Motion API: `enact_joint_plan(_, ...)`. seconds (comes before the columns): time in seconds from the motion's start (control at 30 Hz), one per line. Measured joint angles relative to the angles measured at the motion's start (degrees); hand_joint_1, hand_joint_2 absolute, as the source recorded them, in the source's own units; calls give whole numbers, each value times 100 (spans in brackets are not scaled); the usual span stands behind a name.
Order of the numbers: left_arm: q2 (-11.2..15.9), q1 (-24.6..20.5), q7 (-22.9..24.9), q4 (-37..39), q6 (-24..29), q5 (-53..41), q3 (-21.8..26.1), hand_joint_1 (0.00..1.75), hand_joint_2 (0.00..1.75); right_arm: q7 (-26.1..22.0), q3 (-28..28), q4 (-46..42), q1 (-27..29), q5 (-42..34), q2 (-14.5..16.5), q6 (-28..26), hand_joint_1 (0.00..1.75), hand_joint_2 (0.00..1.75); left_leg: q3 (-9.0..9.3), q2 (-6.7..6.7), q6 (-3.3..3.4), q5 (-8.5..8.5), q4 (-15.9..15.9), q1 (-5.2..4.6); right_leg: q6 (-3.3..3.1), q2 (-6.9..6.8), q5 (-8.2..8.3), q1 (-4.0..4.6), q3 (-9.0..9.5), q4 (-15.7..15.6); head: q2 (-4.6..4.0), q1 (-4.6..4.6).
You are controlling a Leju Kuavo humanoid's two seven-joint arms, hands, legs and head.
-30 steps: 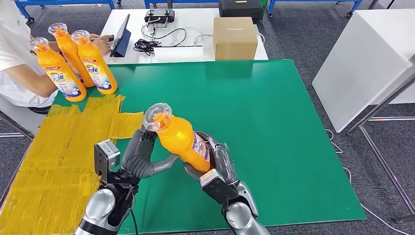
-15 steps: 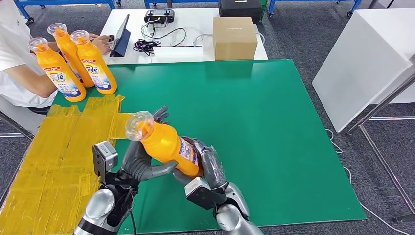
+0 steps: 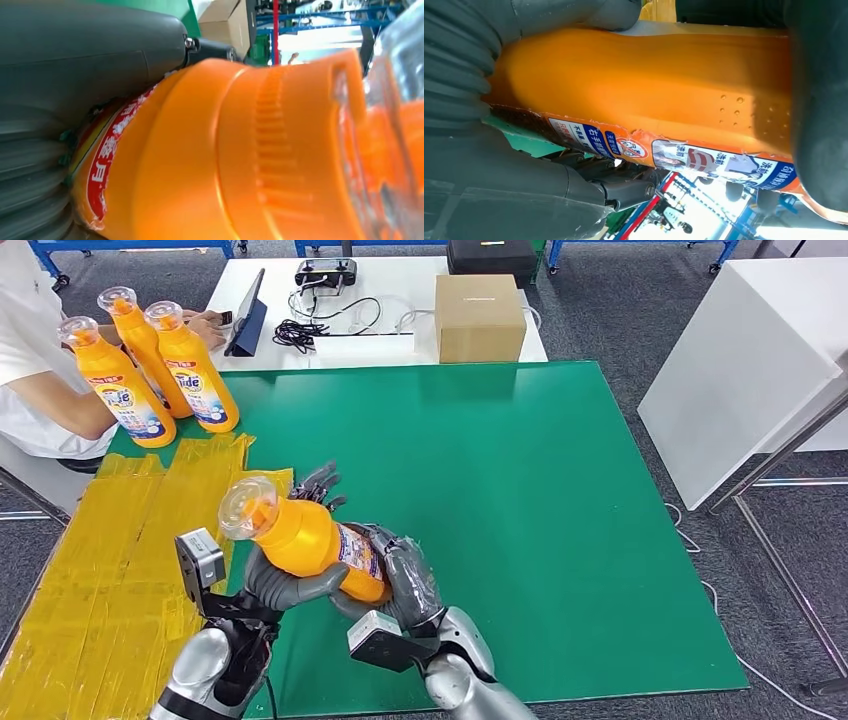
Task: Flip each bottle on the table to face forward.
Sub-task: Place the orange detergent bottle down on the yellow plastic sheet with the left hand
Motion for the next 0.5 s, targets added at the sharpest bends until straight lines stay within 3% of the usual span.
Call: enact_joint_plan(0.5, 0, 23, -67, 11, 150, 162, 61, 175, 175, 64, 168, 122, -89, -41, -46, -49, 175, 175, 0, 1, 0, 0, 0, 0, 0, 0, 0, 0, -2, 0, 0, -1)
